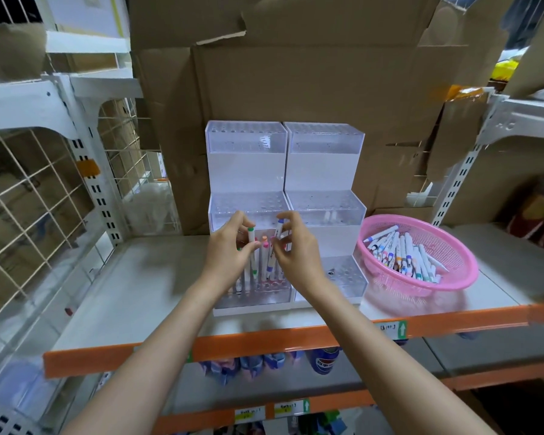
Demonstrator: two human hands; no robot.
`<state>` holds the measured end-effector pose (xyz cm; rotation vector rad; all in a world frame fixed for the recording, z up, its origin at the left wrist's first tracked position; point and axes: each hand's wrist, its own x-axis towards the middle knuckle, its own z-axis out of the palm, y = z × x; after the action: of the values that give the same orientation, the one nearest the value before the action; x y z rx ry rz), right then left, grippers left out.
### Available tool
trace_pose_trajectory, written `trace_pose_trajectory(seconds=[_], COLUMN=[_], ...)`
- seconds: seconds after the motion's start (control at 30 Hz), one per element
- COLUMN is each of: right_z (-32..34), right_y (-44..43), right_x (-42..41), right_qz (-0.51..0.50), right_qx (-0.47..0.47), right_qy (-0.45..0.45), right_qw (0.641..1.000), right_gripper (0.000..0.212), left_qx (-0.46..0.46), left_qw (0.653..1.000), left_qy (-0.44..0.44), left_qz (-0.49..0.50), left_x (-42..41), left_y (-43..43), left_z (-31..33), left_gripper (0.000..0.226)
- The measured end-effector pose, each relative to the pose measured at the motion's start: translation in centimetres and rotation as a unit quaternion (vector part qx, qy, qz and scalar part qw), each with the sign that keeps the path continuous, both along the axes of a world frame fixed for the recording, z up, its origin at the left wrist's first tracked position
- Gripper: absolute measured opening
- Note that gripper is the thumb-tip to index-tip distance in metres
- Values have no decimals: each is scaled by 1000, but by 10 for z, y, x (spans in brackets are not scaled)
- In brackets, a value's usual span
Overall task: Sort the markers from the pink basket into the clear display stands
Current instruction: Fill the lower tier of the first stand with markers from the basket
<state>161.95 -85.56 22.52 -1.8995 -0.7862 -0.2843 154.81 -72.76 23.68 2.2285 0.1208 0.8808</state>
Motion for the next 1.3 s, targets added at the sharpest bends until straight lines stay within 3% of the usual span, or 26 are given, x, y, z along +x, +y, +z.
trace_pose_trajectory(seconds=[0.5, 1.03, 1.3], right_z=[-5, -3, -4], right_y=[3, 2, 2], right_x=[6, 3, 4], right_qz=[0, -1, -2], right_qx=[-1, -12, -11], right_qy=[-5, -3, -7], right_qw=[1000, 1000, 1000], right_gripper=[32, 32, 31], left_qx=[145, -17, 62], left_qw=[989, 999, 998], left_qy=[-6, 26, -3], left_qz=[12, -14, -19], left_x=[10, 5, 7], left_y=[10, 7, 12], left_z=[-8, -6, -16], left_gripper=[35, 29, 29])
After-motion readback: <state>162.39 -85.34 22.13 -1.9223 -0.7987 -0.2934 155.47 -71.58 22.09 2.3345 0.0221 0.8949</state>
